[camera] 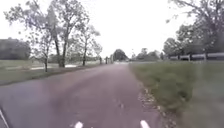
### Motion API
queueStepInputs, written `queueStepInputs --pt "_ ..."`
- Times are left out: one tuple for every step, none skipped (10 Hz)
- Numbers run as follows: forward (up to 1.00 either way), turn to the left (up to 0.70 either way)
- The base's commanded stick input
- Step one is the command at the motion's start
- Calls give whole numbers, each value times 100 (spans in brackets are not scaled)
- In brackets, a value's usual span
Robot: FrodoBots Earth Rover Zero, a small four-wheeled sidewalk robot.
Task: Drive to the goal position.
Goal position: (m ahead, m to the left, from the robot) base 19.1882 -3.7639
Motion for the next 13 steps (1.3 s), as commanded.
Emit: queueStepInputs --pt "100 0" --pt "100 0" --pt "100 0" --pt "100 0" --pt "100 0" --pt "100 0" --pt "100 0" --pt "100 0" --pt "100 0" --pt "100 0" --pt "100 0" --pt "100 0" --pt "100 0"
